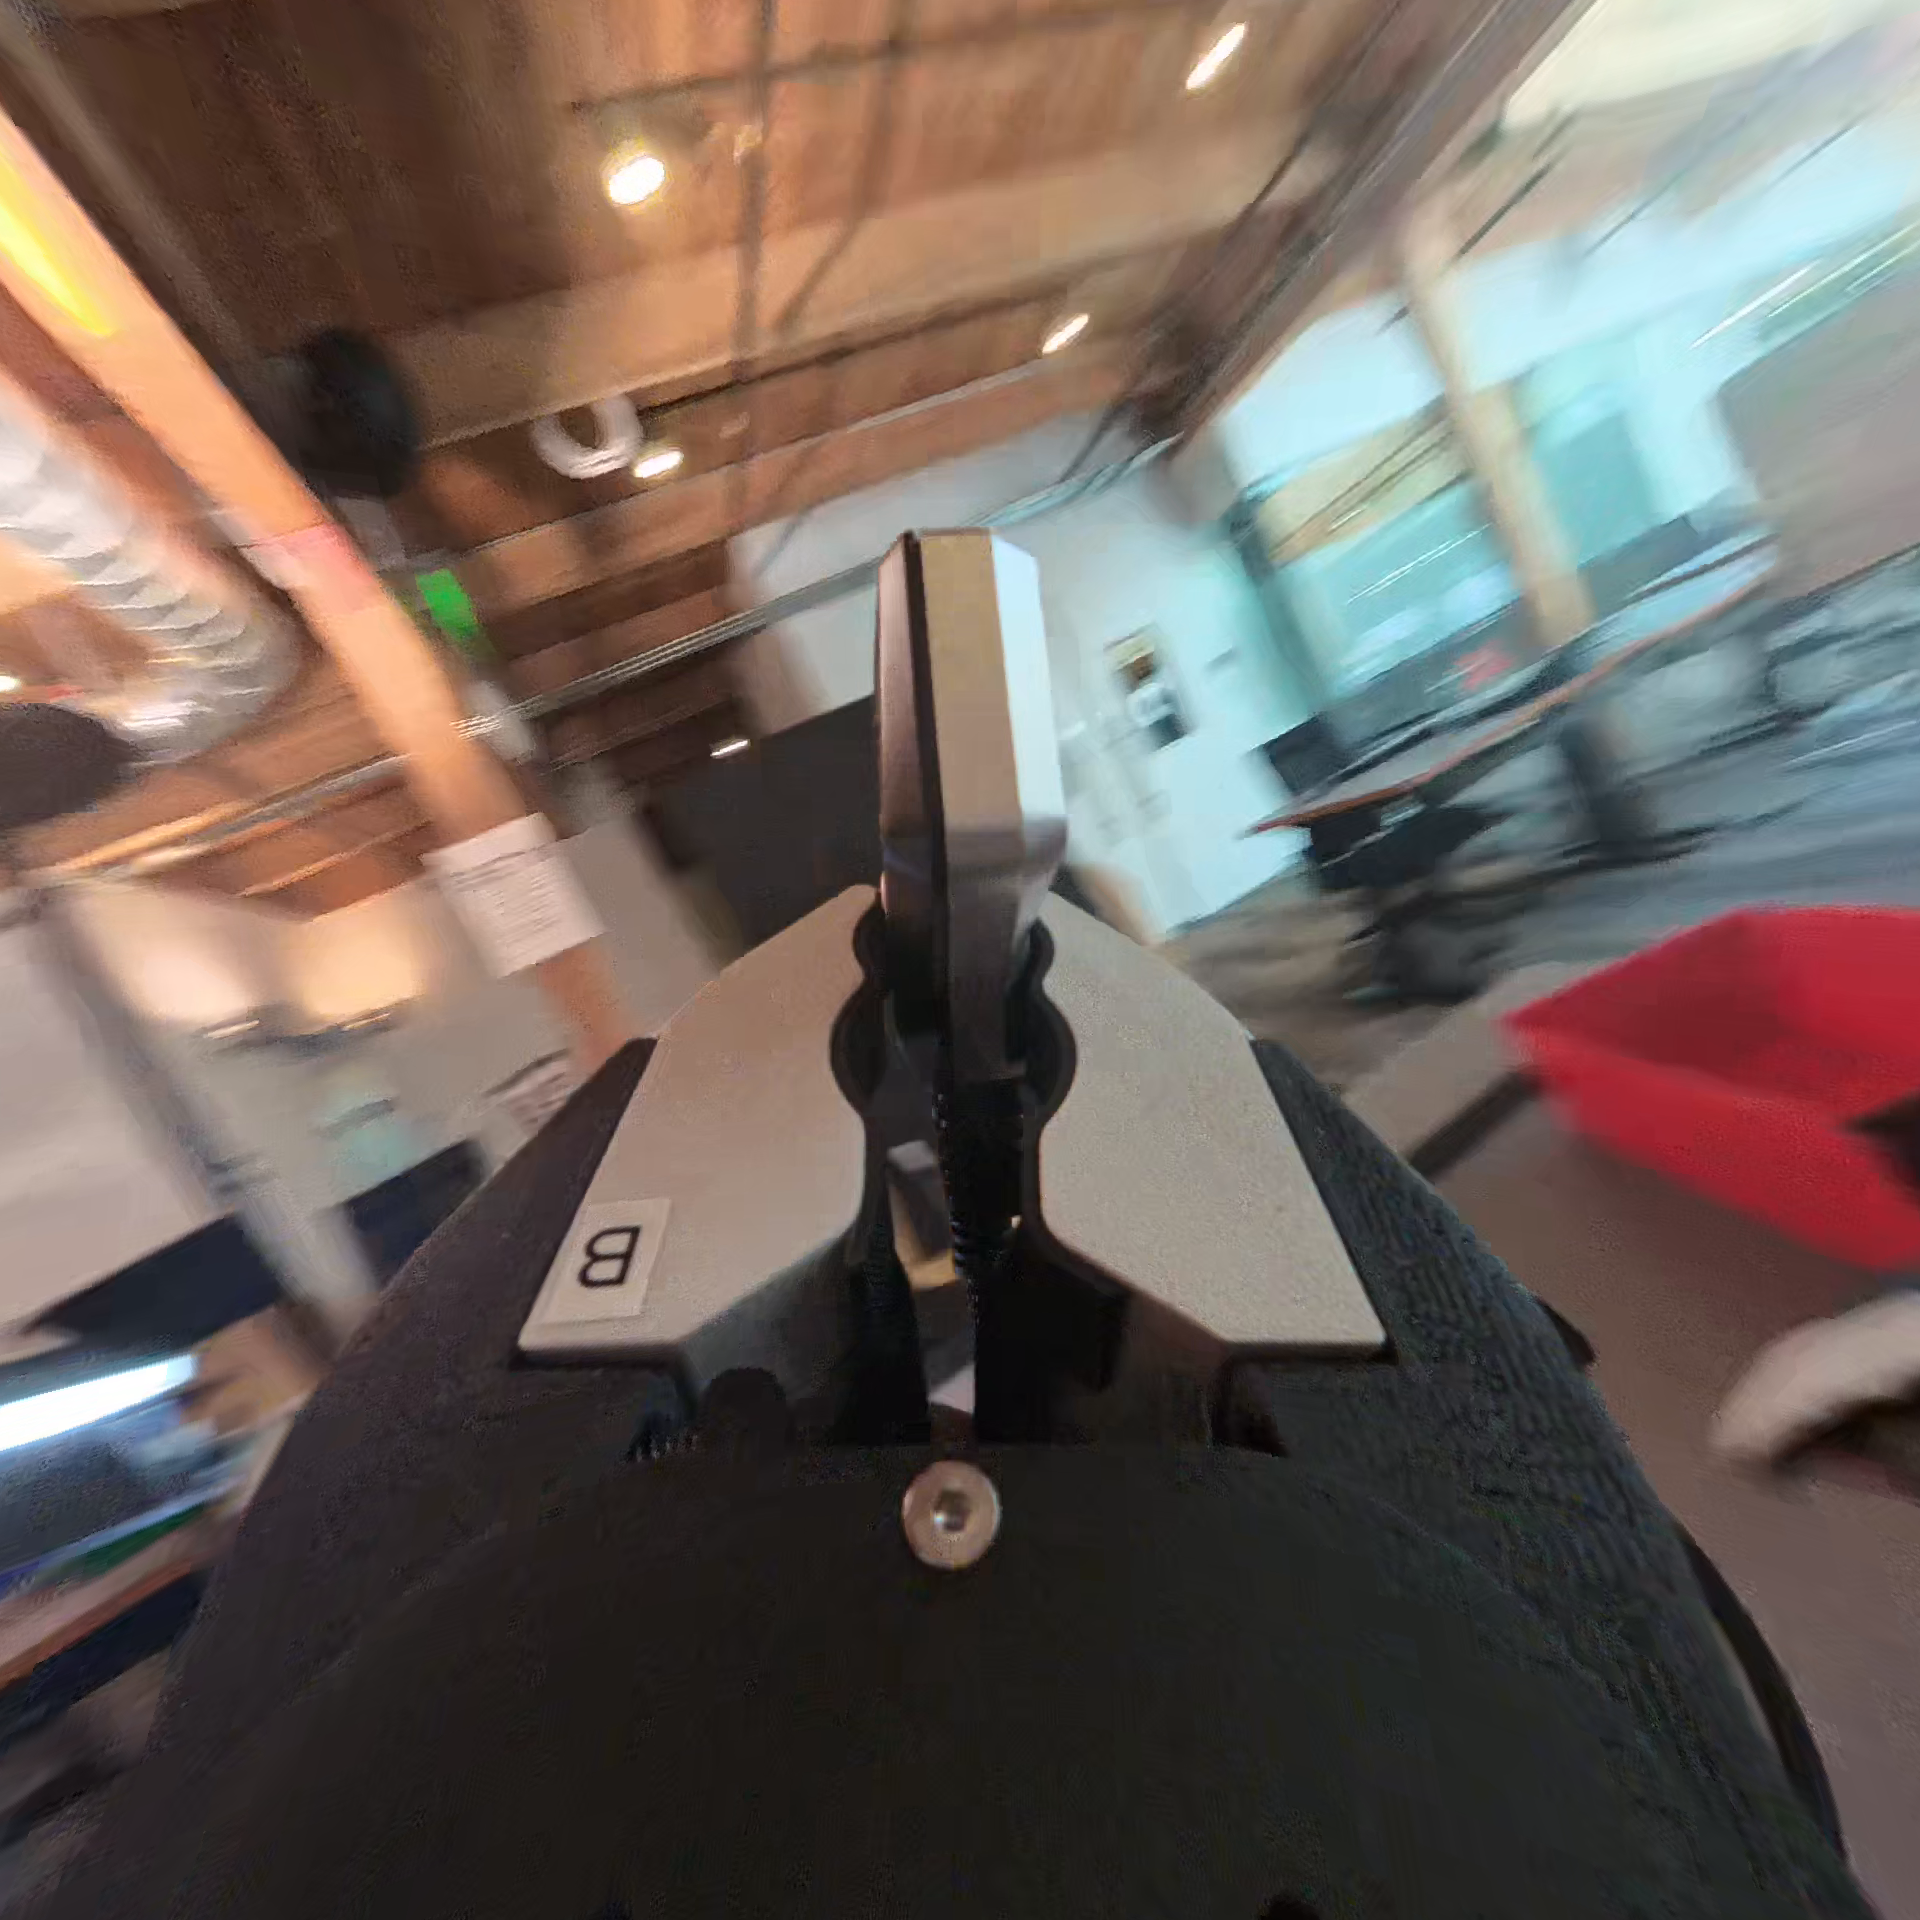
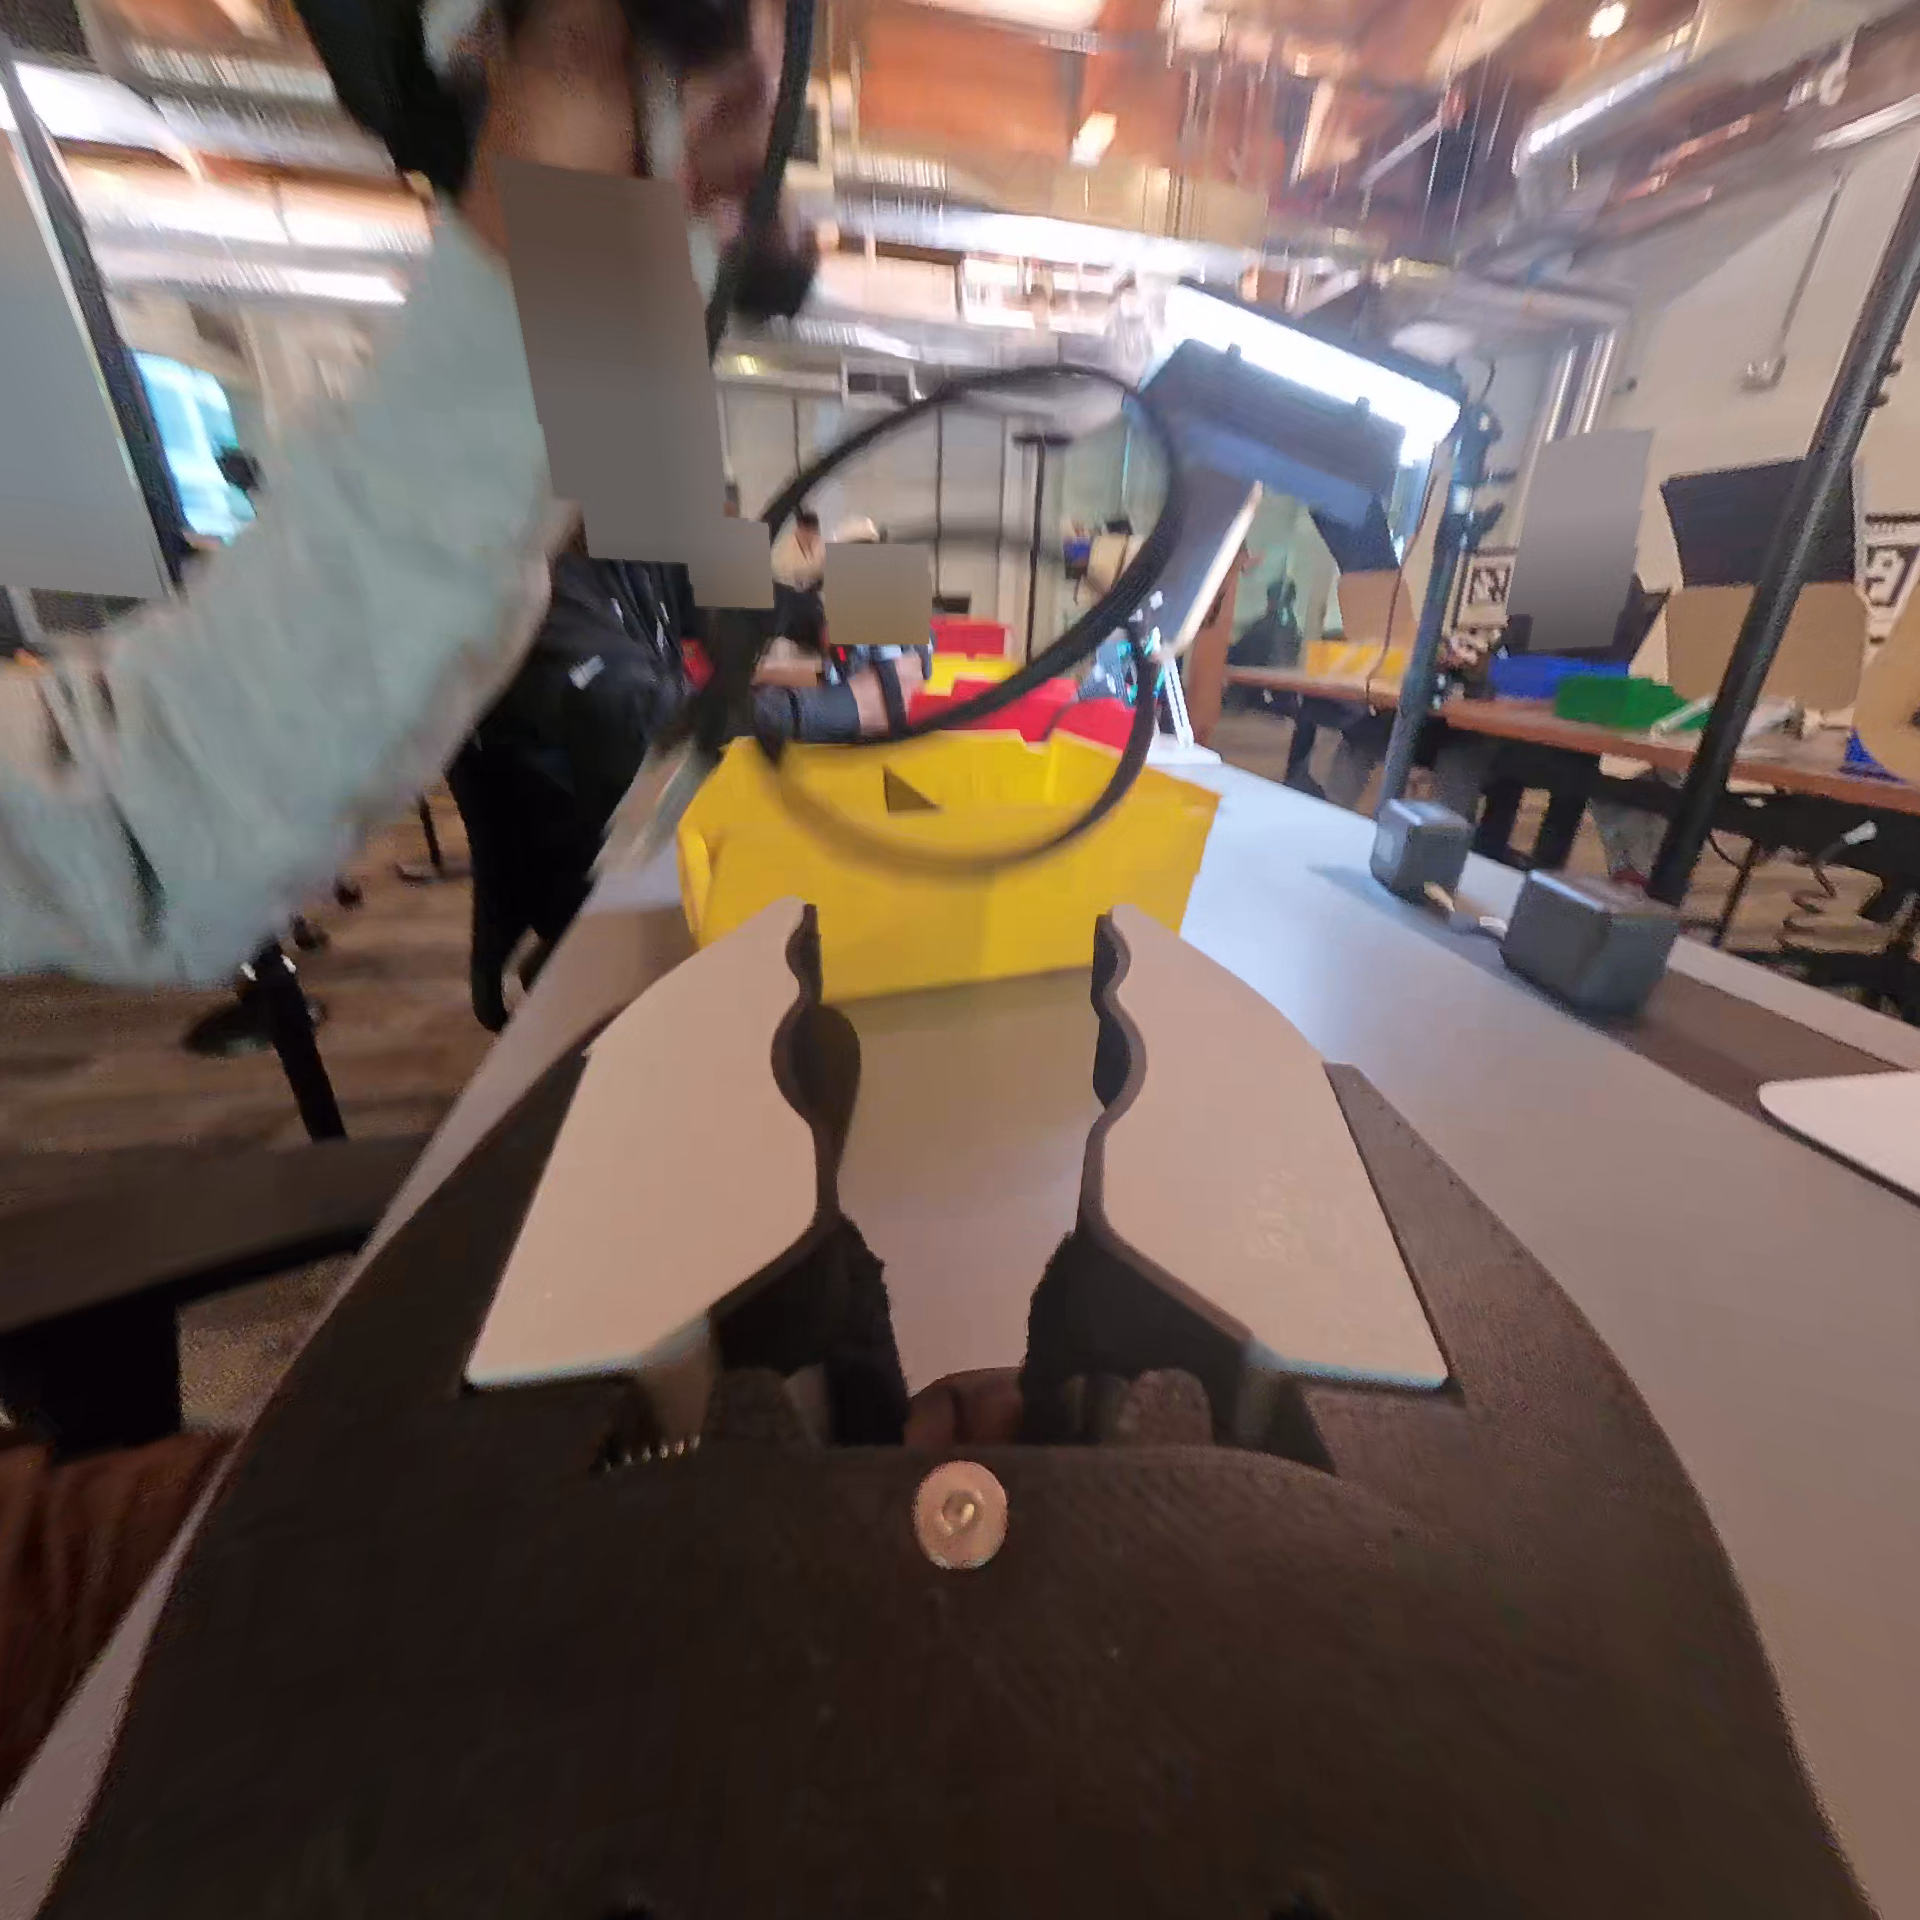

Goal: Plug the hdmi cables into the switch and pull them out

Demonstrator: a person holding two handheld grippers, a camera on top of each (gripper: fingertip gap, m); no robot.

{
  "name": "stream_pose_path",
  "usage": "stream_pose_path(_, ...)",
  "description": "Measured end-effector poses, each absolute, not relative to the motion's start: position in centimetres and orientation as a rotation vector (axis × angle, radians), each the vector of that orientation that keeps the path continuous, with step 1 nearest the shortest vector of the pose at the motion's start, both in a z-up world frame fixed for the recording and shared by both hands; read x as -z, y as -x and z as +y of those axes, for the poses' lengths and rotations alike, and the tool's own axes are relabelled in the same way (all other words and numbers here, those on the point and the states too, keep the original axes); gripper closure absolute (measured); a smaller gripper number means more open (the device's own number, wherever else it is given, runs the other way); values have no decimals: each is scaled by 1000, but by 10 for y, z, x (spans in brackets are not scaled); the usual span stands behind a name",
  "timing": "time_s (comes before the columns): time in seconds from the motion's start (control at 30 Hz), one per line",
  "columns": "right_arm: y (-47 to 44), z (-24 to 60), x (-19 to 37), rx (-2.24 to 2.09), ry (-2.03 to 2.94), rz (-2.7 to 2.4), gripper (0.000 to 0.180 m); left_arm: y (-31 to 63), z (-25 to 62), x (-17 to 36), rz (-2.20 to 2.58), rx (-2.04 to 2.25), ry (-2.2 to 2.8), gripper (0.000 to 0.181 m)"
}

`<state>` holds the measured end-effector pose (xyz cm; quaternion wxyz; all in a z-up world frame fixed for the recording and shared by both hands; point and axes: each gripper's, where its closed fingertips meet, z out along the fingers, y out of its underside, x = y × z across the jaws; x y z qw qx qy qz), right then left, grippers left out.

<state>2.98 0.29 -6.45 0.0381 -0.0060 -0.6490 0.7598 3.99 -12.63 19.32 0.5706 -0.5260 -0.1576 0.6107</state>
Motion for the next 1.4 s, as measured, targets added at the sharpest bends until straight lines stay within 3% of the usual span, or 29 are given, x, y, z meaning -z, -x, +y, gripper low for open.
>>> stream_pose_path(0.2,-38,35,14,-2585,-35,-1785,128,-83,-41,-99,-197,-804,1164,159)
stream_pose_path(0.5,-101,34,-28,-2831,-256,-1735,130,-121,7,-23,10,-471,1241,159)
stream_pose_path(0.6,-126,16,-31,-2725,-396,-1870,128,-124,14,-16,26,-416,1238,158)
stream_pose_path(0.67,-137,3,-26,-2586,-480,-1934,159,-130,20,-13,49,-390,1250,158)
stream_pose_path(0.8,-143,1,-42,-2371,-577,-1830,159,-130,11,-20,-6,-449,1244,153)
stream_pose_path(0.87,-141,15,-73,-2348,-579,-1709,160,-130,-13,-37,-45,-572,1171,142)
stream_pose_path(1.07,-99,57,-160,-1813,-574,-1351,159,-128,-112,-67,-289,-952,1000,143)
stream_pose_path(1.2,-85,44,-111,-1374,-817,-1311,160,-140,-162,-67,-415,-1053,924,145)
stream_pose_path(1.4,-81,22,63,-1147,-901,-1594,159,-152,-212,-40,-562,-1167,993,145)
